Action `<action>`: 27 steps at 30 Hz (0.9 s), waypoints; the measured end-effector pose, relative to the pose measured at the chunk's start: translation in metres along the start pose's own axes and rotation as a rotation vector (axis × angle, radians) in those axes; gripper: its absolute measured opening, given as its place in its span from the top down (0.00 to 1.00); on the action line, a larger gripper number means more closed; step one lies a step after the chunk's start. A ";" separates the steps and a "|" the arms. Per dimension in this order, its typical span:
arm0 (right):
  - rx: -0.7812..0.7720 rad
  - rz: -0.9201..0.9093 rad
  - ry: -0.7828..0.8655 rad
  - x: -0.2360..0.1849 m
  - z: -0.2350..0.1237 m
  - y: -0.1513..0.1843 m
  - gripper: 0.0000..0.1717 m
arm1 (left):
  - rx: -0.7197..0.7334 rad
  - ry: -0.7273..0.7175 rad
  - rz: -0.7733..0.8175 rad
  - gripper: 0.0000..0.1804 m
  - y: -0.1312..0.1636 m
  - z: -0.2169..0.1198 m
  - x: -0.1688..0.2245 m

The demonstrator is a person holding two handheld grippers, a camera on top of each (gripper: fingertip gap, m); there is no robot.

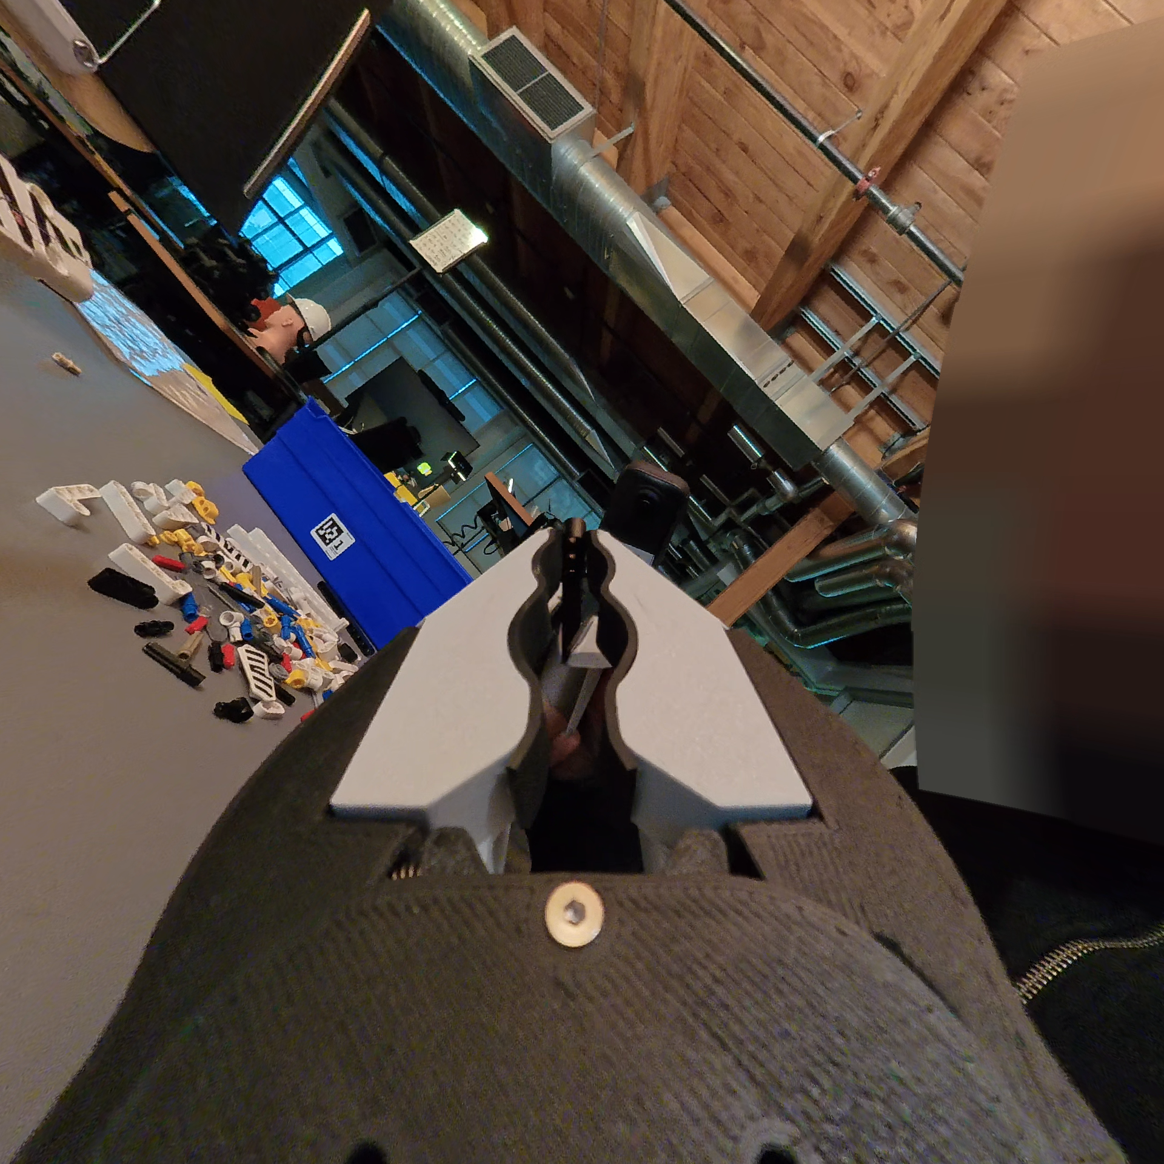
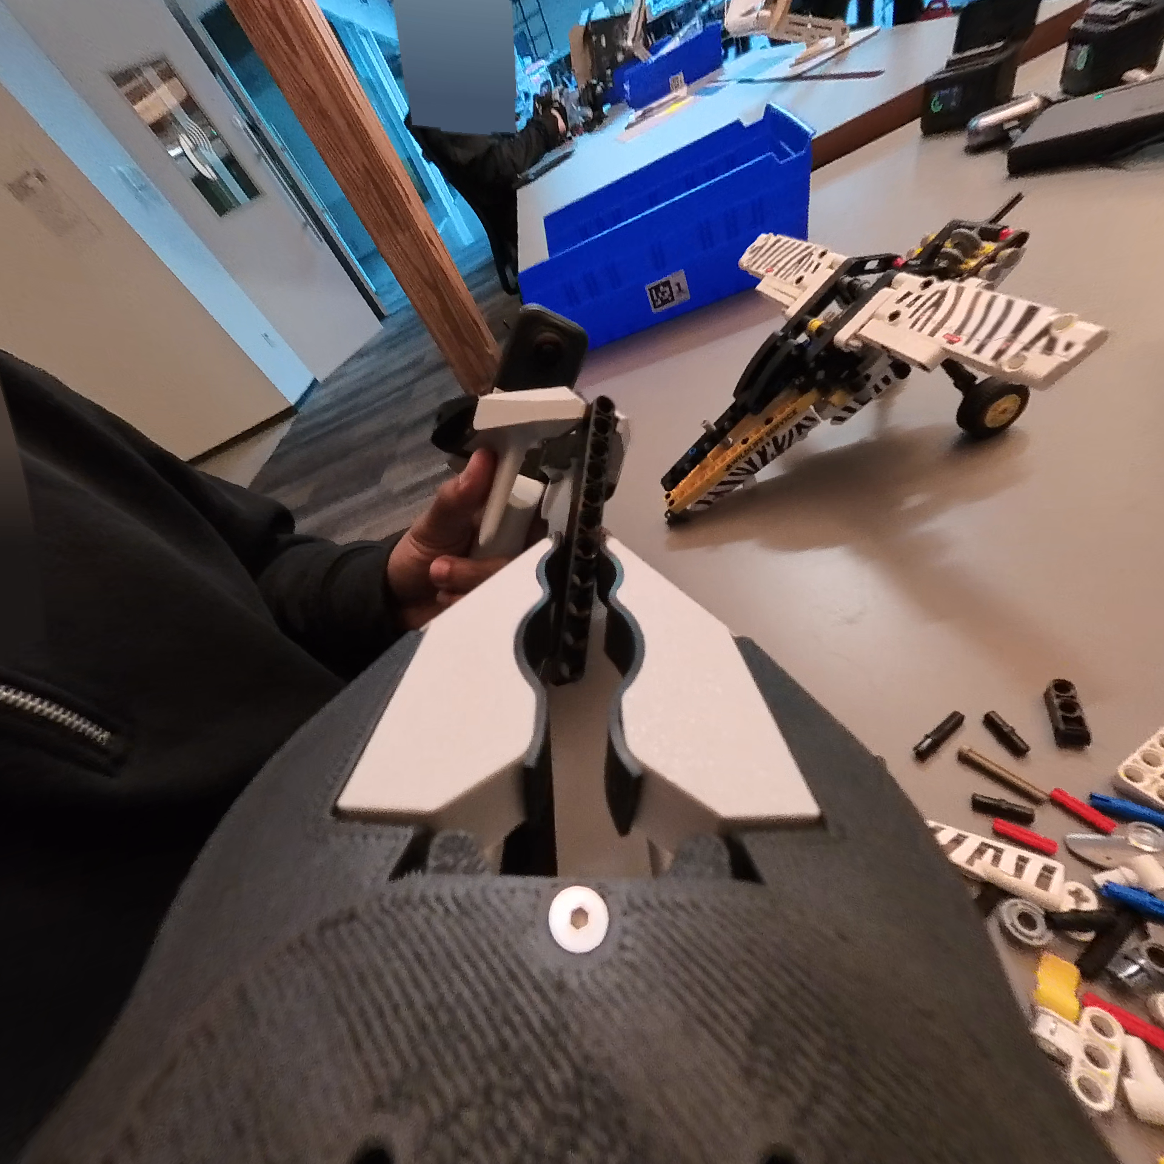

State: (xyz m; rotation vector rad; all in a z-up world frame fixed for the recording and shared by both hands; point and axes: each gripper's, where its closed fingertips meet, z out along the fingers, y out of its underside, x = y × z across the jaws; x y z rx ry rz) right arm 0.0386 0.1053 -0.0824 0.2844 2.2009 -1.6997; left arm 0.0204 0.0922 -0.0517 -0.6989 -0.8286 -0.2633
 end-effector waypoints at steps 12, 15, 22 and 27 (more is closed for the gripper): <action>-0.042 0.014 0.485 0.087 -0.033 0.003 0.96 | -0.037 -0.007 -0.075 0.80 0.001 -0.005 -0.010; -0.138 0.061 0.779 0.147 -0.064 0.016 0.97 | -0.083 -0.029 -0.005 0.80 0.006 -0.005 -0.009; -0.232 0.202 0.951 0.207 -0.060 0.034 0.97 | -0.171 -0.066 0.149 0.80 0.018 -0.001 0.000; -0.228 0.175 1.055 0.226 -0.061 0.024 0.94 | -0.183 -0.072 0.174 0.81 0.021 -0.005 -0.001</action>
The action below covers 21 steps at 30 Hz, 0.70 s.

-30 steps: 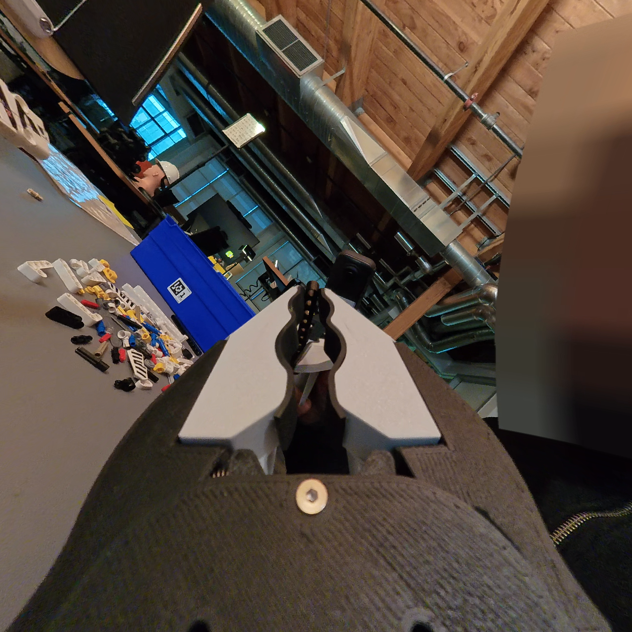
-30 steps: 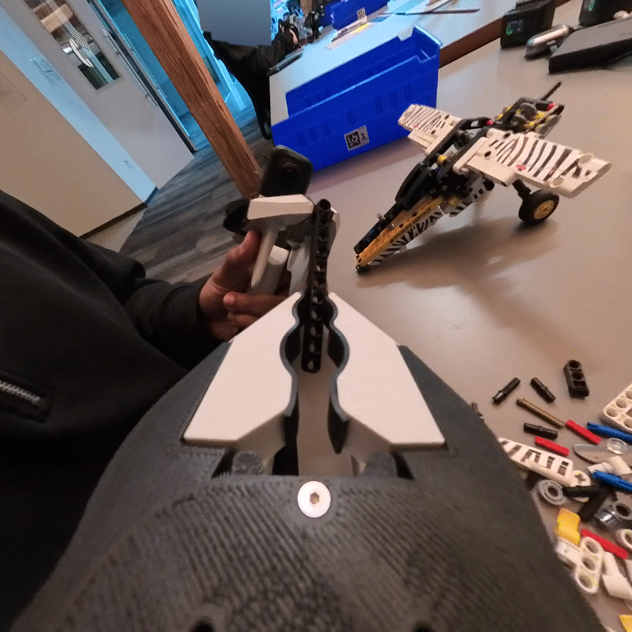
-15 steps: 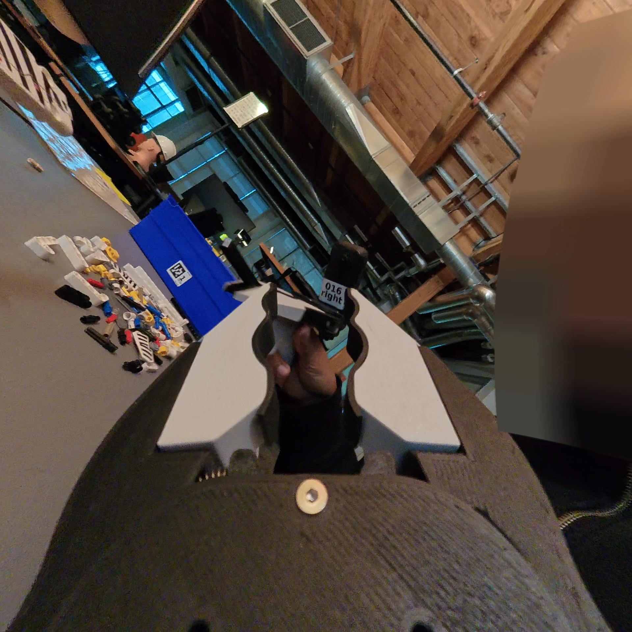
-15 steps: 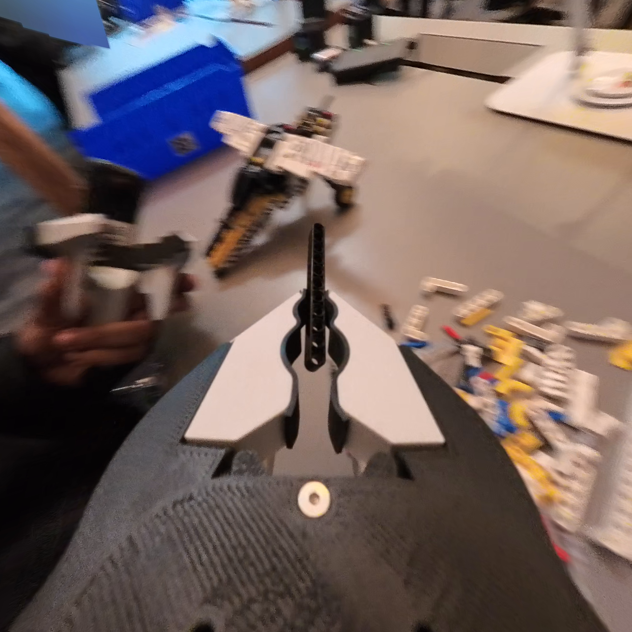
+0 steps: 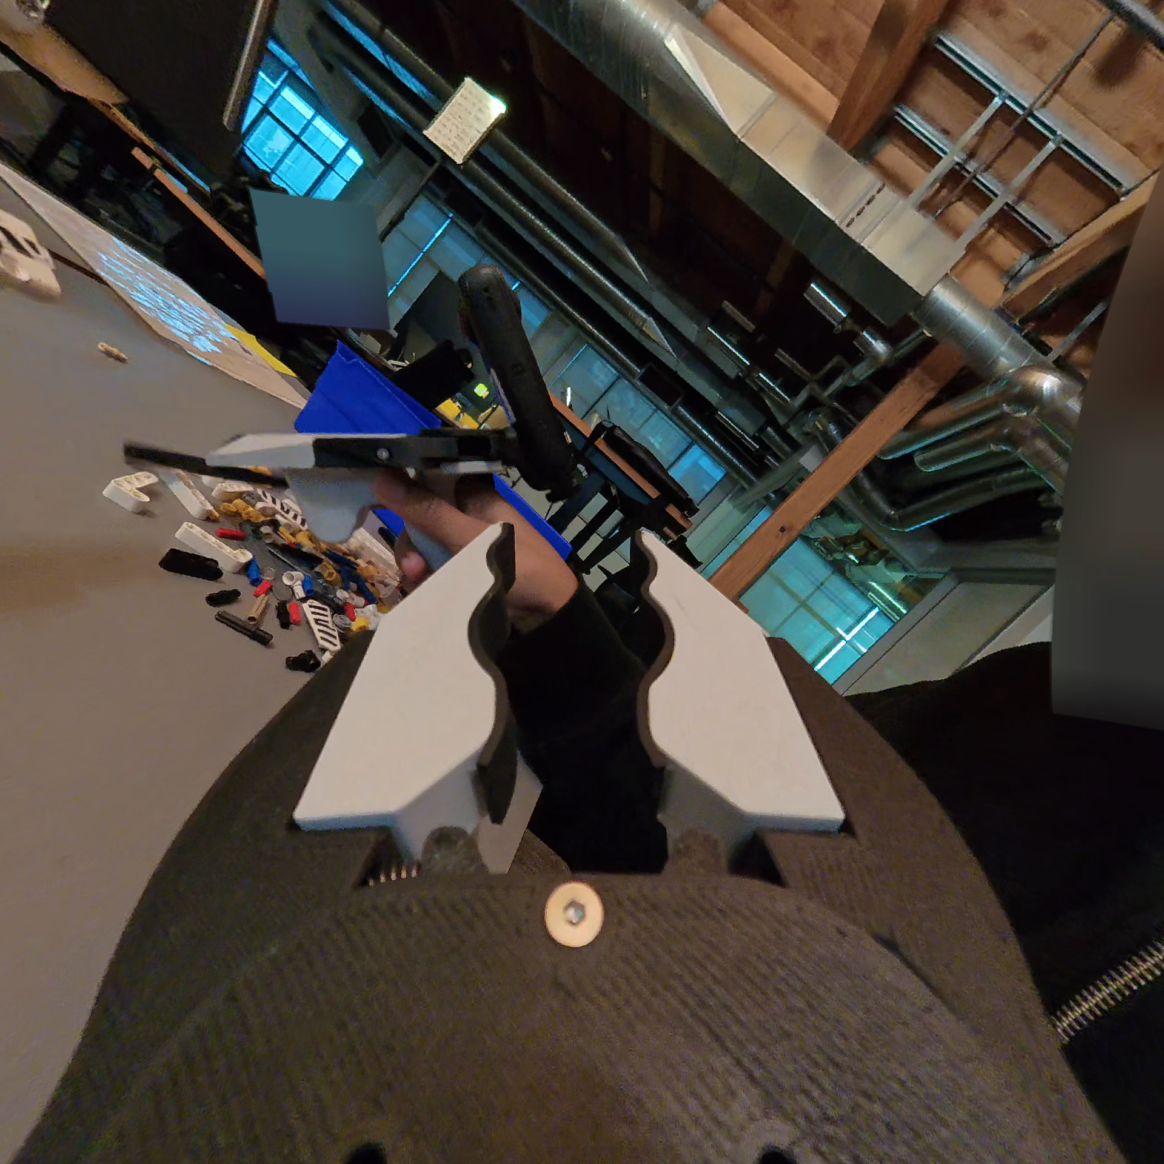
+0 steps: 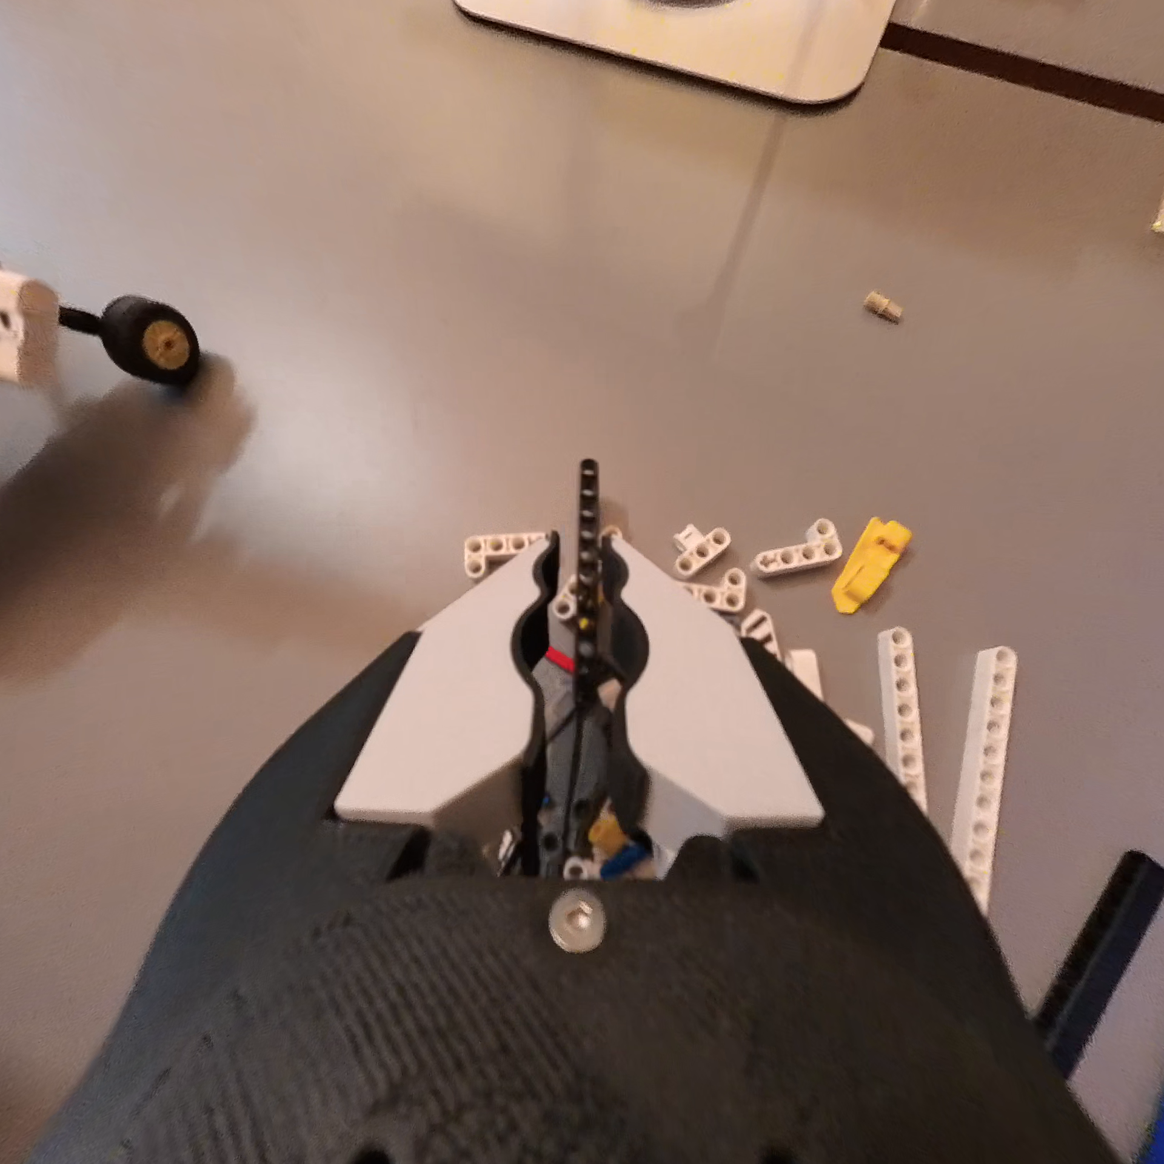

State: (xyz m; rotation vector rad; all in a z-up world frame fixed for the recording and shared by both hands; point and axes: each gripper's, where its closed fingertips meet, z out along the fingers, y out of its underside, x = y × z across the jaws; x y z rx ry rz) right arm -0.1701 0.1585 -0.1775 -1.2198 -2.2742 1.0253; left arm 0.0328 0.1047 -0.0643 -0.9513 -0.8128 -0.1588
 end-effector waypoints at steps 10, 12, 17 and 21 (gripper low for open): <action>0.083 0.012 -0.028 -0.003 -0.007 -0.017 0.76 | 0.010 -0.009 0.002 0.83 -0.004 -0.011 -0.003; 0.186 0.025 -0.084 -0.006 -0.023 -0.029 0.75 | 0.010 -0.020 0.010 0.83 -0.004 -0.011 -0.006; 0.418 0.034 -0.243 -0.017 -0.060 -0.044 0.75 | 0.002 -0.026 -0.010 0.83 0.000 -0.007 -0.012; 0.561 0.040 -0.337 -0.027 -0.077 -0.044 0.76 | -0.003 -0.059 0.015 0.83 -0.001 -0.004 -0.016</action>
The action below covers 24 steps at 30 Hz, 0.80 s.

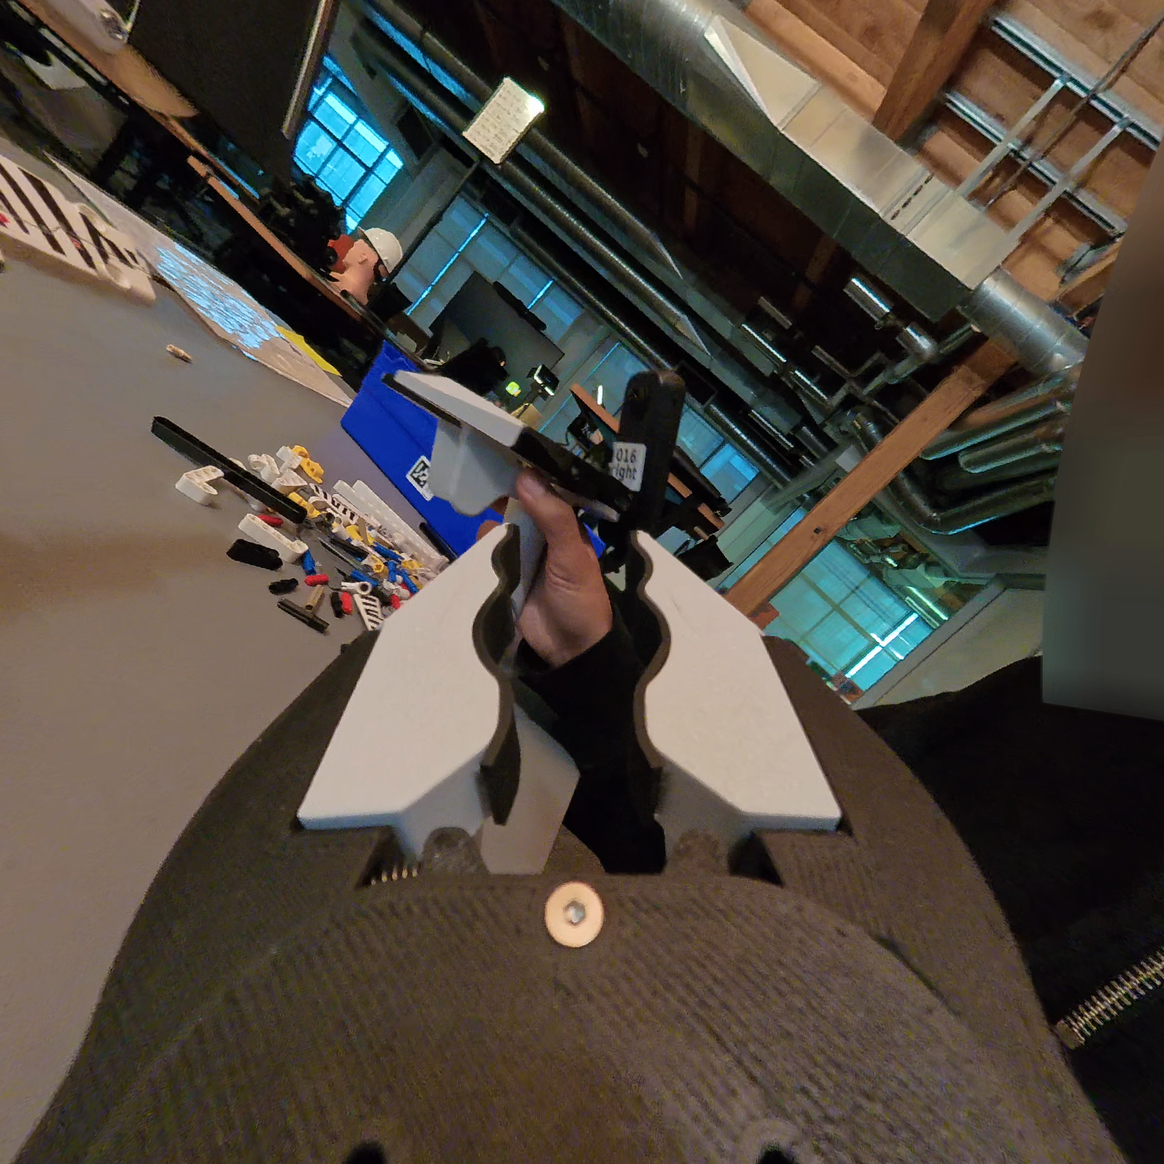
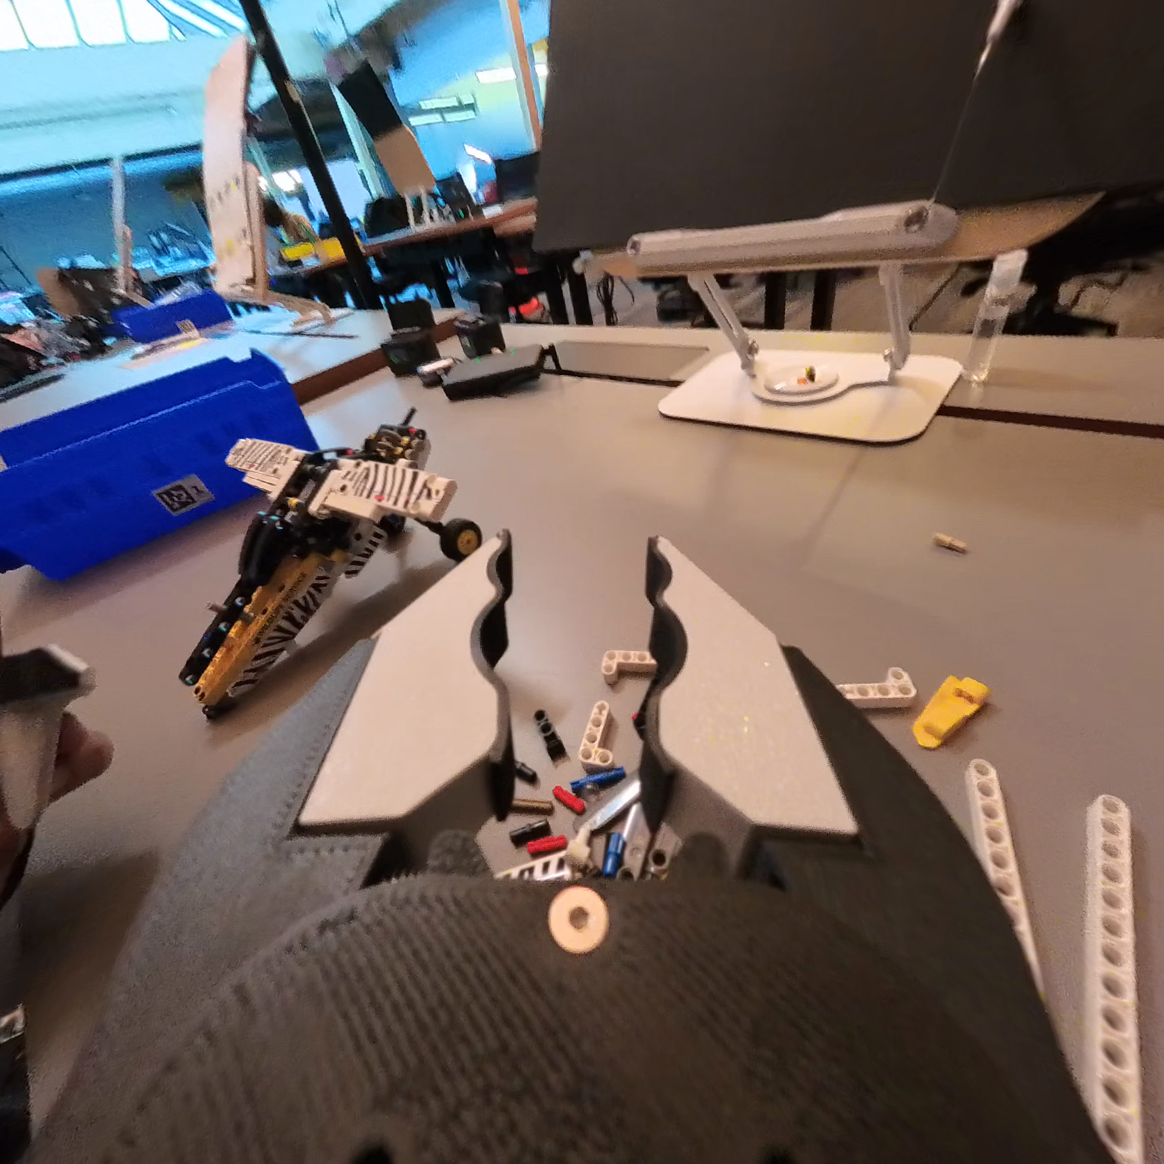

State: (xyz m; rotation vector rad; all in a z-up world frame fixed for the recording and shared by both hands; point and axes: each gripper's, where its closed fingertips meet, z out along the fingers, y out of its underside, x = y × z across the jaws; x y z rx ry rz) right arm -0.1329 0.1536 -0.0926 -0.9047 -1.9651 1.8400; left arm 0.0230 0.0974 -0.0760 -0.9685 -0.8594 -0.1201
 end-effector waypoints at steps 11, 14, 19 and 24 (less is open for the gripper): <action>0.068 -0.146 -0.058 -0.027 -0.011 0.006 0.81 | 0.125 -0.341 0.303 0.84 -0.076 -0.055 -0.037; 0.054 -0.146 -0.062 -0.030 -0.008 0.009 0.81 | 0.170 -0.444 0.360 0.84 -0.094 -0.080 -0.048; 0.060 -0.132 -0.057 -0.026 -0.008 0.008 0.81 | 0.173 -0.496 0.326 0.84 -0.090 -0.094 -0.064; 0.051 -0.139 -0.057 -0.026 -0.008 0.010 0.80 | 0.141 -0.548 0.348 0.78 -0.086 -0.088 -0.069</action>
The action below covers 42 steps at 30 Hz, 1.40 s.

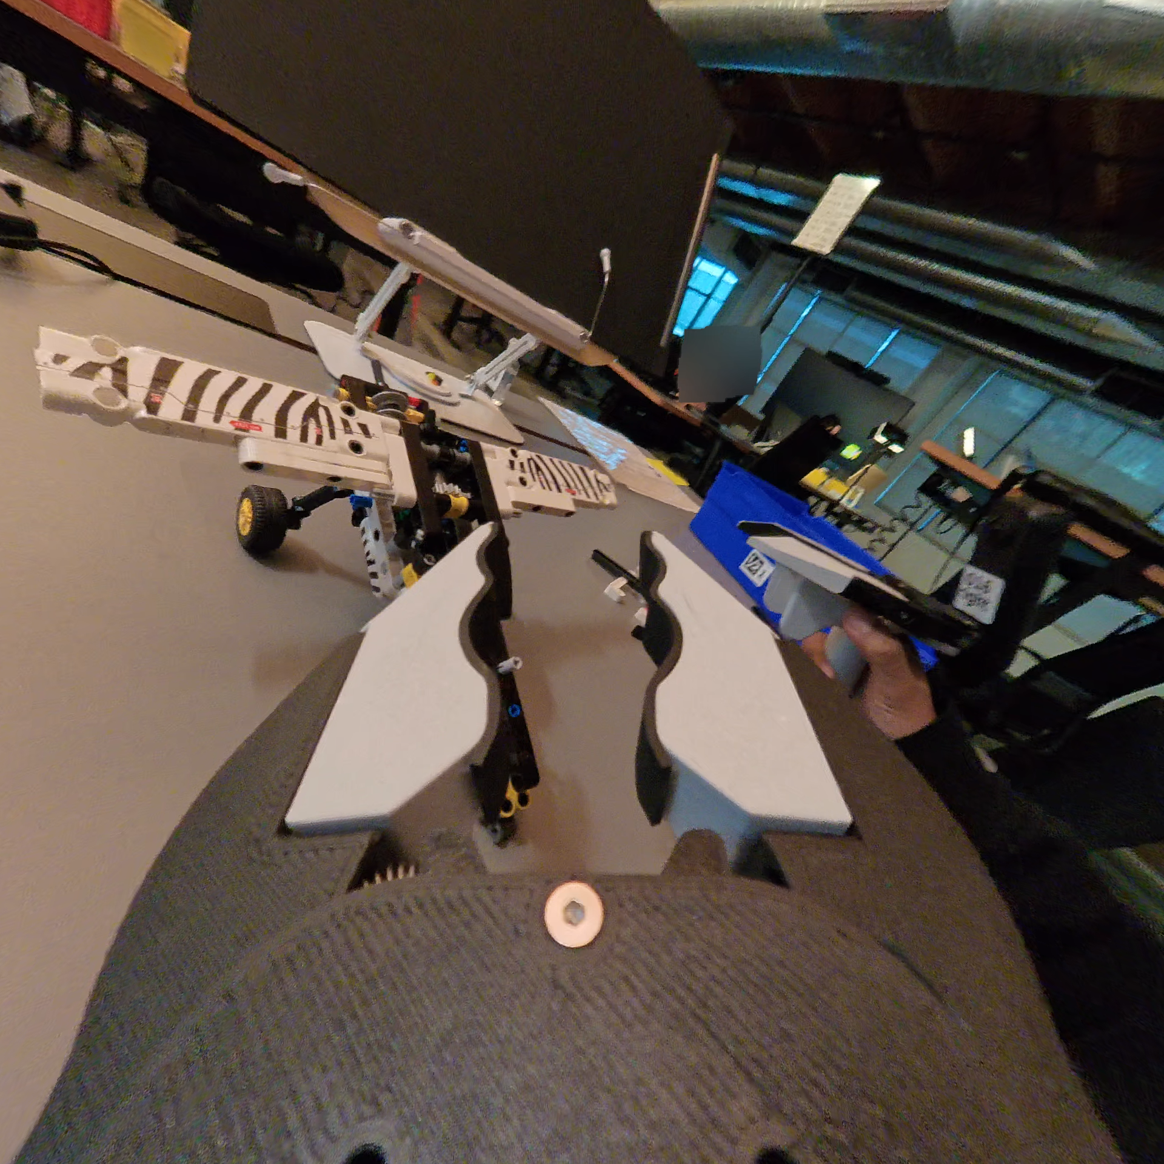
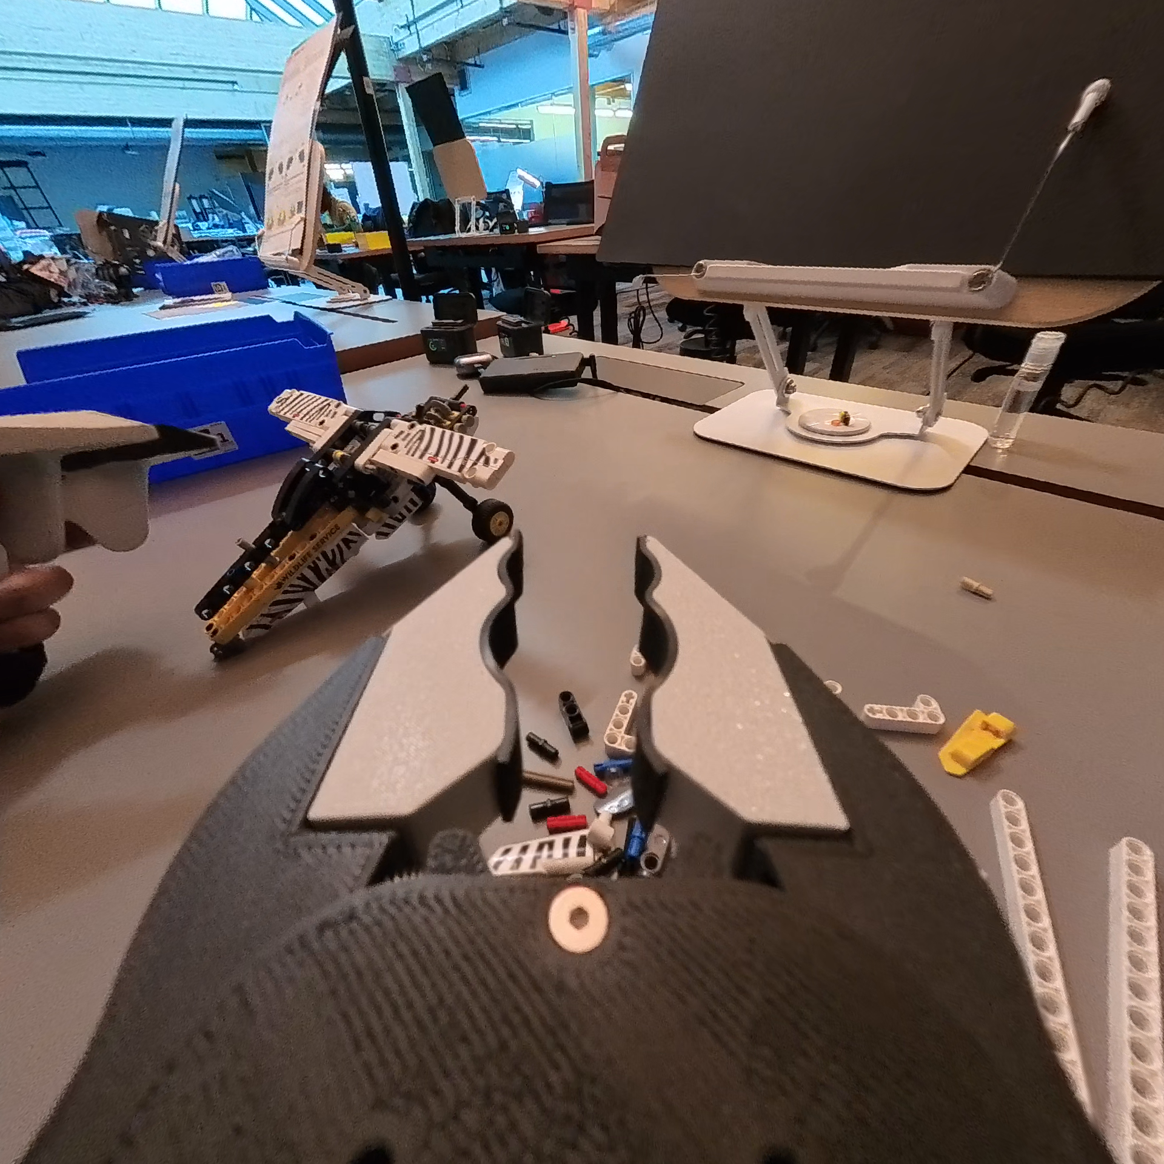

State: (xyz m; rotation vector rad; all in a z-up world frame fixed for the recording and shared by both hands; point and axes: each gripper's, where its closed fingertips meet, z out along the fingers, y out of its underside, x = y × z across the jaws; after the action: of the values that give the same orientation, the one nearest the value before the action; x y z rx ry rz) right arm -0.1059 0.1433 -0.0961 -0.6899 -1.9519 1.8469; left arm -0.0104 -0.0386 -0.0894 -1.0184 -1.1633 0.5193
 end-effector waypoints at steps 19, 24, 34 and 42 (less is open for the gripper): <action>-0.052 -0.048 0.030 0.002 0.001 0.011 0.81 | 0.070 -0.032 0.201 0.71 -0.044 0.038 -0.013; -0.082 -0.054 0.034 0.003 0.004 0.017 0.81 | 0.072 -0.037 0.038 0.70 -0.046 0.028 -0.037; -0.089 -0.043 0.022 0.002 0.005 0.018 0.81 | 0.222 -0.158 0.226 0.85 -0.028 -0.004 -0.029; -0.067 -0.017 -0.004 -0.001 0.003 0.014 0.81 | 0.161 -0.108 0.157 0.82 -0.020 0.005 -0.030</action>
State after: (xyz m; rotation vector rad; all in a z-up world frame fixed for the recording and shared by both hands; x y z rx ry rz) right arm -0.1053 0.1404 -0.1106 -0.6881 -2.0241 1.7818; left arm -0.0290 -0.0696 -0.0864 -0.9564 -1.1220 0.7885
